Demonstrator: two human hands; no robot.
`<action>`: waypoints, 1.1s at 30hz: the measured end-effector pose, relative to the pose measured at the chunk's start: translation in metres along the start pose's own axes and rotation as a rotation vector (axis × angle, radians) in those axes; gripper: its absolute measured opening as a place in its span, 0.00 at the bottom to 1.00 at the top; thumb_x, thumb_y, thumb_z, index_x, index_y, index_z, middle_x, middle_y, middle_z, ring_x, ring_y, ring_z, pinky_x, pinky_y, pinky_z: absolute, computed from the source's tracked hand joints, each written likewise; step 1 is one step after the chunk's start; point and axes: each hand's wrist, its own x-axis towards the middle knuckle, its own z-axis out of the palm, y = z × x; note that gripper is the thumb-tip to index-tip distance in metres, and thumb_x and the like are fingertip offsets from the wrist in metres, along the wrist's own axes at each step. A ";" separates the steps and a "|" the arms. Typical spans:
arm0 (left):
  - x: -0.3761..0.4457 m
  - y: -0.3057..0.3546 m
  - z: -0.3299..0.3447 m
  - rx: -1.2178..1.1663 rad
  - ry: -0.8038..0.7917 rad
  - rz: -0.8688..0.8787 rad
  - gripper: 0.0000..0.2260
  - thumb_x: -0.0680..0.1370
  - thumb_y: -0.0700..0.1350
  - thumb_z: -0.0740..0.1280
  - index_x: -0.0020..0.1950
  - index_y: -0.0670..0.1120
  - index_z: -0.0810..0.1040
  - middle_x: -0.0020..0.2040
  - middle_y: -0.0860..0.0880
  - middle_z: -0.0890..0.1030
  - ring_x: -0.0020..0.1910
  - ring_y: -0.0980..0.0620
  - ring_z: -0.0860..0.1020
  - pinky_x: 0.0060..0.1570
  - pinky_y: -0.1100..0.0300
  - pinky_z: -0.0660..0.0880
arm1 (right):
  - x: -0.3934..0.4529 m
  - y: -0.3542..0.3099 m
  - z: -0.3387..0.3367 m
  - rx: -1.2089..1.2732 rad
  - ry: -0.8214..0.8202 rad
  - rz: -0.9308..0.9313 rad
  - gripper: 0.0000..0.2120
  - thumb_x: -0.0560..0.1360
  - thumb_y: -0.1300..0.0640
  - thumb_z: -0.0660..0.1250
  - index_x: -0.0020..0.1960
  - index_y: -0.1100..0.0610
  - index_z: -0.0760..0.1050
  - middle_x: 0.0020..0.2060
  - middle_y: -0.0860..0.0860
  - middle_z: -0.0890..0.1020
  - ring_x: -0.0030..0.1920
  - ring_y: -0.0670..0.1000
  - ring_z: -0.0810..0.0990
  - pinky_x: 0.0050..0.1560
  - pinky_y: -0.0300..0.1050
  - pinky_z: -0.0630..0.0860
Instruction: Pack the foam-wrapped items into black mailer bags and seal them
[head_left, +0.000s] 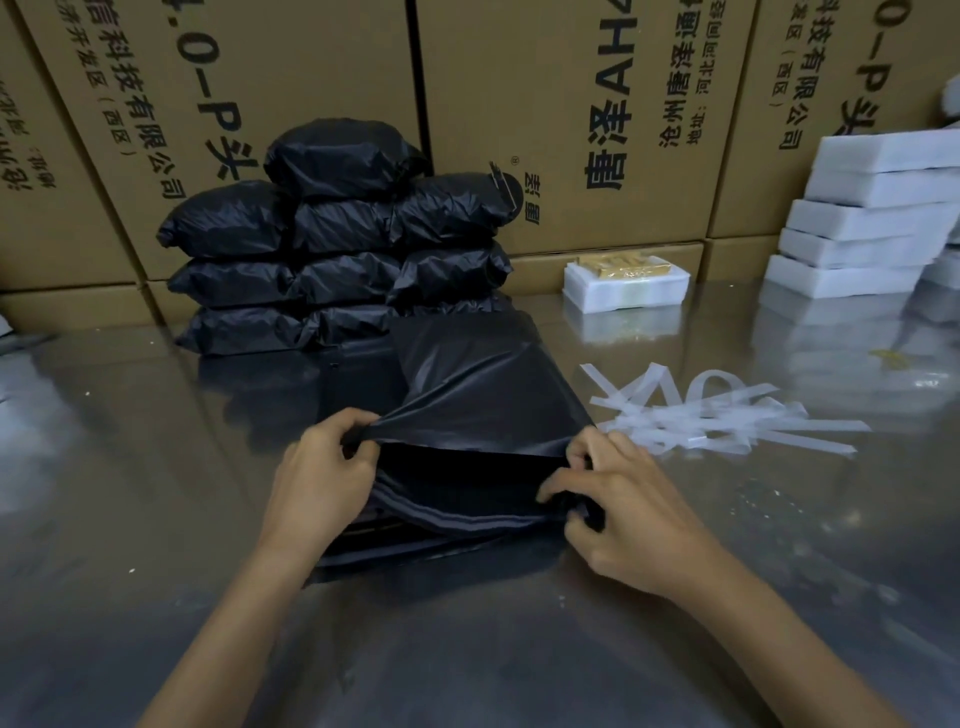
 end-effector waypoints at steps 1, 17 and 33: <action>0.002 0.000 -0.002 0.006 -0.014 0.005 0.10 0.79 0.44 0.66 0.52 0.61 0.78 0.44 0.59 0.81 0.41 0.62 0.76 0.44 0.55 0.77 | 0.002 -0.001 -0.001 -0.084 0.016 -0.008 0.09 0.71 0.57 0.69 0.48 0.45 0.80 0.45 0.44 0.66 0.47 0.46 0.64 0.48 0.40 0.60; -0.012 -0.029 -0.026 0.123 -0.402 -0.057 0.09 0.73 0.50 0.73 0.50 0.58 0.76 0.24 0.55 0.76 0.24 0.60 0.73 0.31 0.63 0.72 | -0.024 0.006 -0.036 0.065 0.250 0.372 0.12 0.69 0.51 0.68 0.30 0.49 0.69 0.41 0.39 0.72 0.45 0.43 0.67 0.44 0.33 0.63; 0.130 0.010 0.114 -0.306 -0.248 -0.141 0.60 0.59 0.77 0.69 0.81 0.55 0.45 0.79 0.50 0.62 0.74 0.45 0.66 0.65 0.55 0.67 | 0.155 0.058 0.083 0.904 0.109 0.583 0.64 0.52 0.28 0.79 0.80 0.48 0.57 0.74 0.46 0.70 0.72 0.50 0.71 0.71 0.51 0.71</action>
